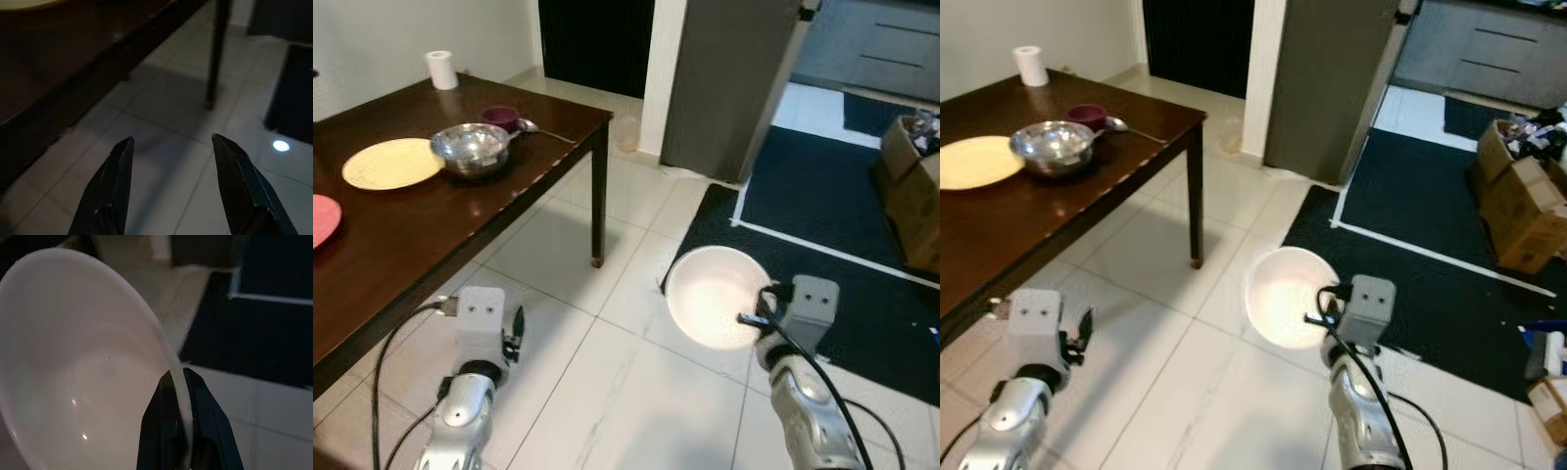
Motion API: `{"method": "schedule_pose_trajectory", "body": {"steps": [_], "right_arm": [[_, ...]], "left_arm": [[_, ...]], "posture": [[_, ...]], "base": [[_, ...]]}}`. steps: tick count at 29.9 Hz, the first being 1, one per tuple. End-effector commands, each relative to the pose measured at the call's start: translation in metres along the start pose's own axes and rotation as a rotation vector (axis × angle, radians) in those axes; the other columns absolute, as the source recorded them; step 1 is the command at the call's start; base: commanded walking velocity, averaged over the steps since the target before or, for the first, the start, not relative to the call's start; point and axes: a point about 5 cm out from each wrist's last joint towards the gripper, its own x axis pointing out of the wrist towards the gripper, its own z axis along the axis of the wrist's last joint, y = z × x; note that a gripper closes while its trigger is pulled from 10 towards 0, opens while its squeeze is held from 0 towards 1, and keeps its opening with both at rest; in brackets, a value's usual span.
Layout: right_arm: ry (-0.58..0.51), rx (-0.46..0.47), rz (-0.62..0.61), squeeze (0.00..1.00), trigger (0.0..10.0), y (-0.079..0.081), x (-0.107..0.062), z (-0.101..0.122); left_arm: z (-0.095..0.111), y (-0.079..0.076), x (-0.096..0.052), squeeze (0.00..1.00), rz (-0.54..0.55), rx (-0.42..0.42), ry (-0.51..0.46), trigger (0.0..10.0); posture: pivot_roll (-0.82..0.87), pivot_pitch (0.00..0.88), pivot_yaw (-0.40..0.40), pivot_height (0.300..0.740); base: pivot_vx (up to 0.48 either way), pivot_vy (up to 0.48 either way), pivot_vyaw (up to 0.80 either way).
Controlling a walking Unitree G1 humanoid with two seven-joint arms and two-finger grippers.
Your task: Setting the table
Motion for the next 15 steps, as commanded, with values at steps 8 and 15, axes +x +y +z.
{"method": "schedule_pose_trajectory", "body": {"steps": [8, 15], "right_arm": [[0.01, -0.005, -0.008, 0.0, 10.0, -0.0023, -0.0018, -0.0039], [0.008, -0.004, -0.007, 0.0, 10.0, -0.0016, -0.0022, -0.0045]], "left_arm": [[-0.0063, 0.0006, -0.003, 0.0, -0.001, 0.014, 0.03, 10.0], [-0.0064, 0.0004, -0.0024, 0.0, -0.005, 0.019, 0.038, 10.0]], "posture": [[0.08, 0.119, 0.022, 0.74], [0.08, 0.117, 0.029, 0.74]], "base": [[0.0, 0.0, 0.79], [0.0, 0.0, 0.79]]}}
